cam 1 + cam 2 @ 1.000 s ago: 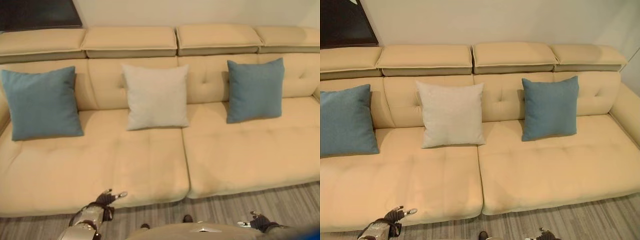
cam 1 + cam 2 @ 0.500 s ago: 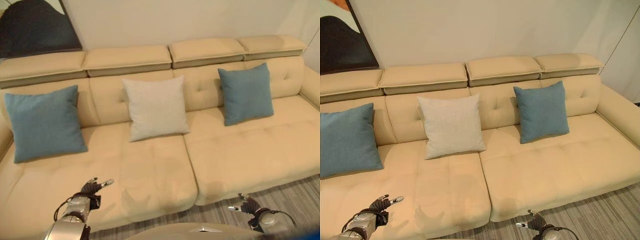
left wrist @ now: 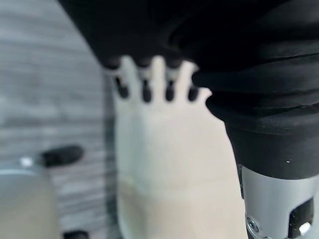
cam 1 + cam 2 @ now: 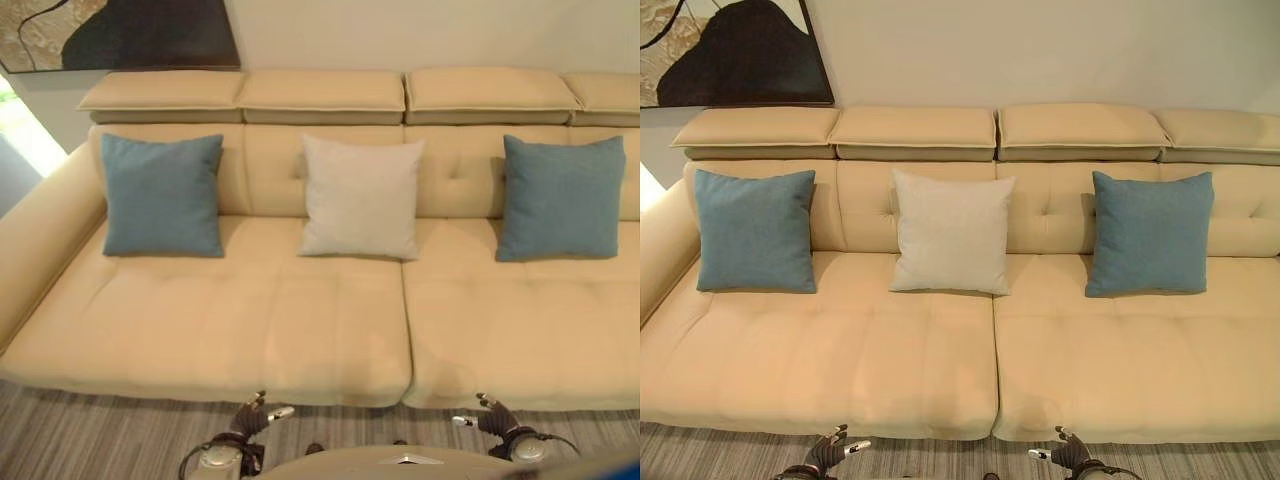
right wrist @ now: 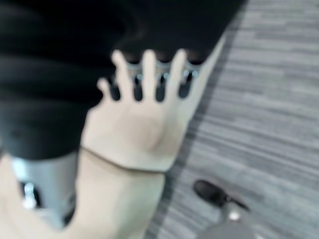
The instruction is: Pick up all the scattered cushions and arrange them neatly on the sofa.
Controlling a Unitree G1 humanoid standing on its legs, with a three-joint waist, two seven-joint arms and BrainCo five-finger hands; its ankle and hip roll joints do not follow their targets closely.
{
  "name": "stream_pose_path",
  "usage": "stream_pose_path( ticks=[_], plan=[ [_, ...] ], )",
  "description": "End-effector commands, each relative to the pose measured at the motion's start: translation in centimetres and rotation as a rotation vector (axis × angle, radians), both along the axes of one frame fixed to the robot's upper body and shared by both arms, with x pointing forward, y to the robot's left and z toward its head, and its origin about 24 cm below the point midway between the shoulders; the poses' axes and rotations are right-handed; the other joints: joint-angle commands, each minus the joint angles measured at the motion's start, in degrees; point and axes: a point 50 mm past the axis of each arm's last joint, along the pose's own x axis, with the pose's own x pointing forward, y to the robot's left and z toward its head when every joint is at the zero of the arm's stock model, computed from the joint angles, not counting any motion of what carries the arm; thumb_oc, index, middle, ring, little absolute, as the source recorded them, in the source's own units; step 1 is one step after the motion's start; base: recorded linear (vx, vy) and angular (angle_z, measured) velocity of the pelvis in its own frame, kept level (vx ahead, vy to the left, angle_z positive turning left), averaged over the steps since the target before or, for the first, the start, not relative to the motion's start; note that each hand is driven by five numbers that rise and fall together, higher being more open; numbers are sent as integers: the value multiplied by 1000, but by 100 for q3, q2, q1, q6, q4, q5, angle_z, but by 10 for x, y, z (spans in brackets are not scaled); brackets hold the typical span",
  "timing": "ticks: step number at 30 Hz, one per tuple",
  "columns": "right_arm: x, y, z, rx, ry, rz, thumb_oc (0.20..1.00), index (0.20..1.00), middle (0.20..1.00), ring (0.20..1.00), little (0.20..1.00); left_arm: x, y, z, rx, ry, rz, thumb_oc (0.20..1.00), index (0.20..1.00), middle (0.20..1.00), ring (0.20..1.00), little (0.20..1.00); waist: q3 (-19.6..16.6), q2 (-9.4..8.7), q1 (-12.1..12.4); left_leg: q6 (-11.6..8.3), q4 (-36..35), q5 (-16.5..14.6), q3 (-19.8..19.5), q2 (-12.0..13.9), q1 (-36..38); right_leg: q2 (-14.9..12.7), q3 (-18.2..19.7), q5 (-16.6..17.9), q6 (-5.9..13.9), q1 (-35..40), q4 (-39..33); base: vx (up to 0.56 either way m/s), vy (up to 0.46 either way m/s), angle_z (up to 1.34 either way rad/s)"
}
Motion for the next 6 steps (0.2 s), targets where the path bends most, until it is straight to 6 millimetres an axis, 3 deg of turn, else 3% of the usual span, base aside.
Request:
stream_pose_path(
  ticks=[1, 6],
  plan=[
    [18, 7, 4, 20, -72, -22, 1000, 1000, 1000, 1000, 1000, 24, 6, 8, 56, -72, -22, 1000, 1000, 1000, 1000, 1000, -11, -312, 33, -138, 130, -141, 66, -158, 177, -108, 36, 106, 391, 52, 220, 0, 0, 0],
    [18, 9, 4, 20, -75, -16, 1000, 1000, 1000, 1000, 1000, 21, 8, 6, 66, -56, -17, 1000, 1000, 1000, 1000, 1000, 0, -333, 41, -147, 132, -156, 50, -146, 228, -91, 13, 88, 384, 115, 222, 11, -17, 11]
  ],
)
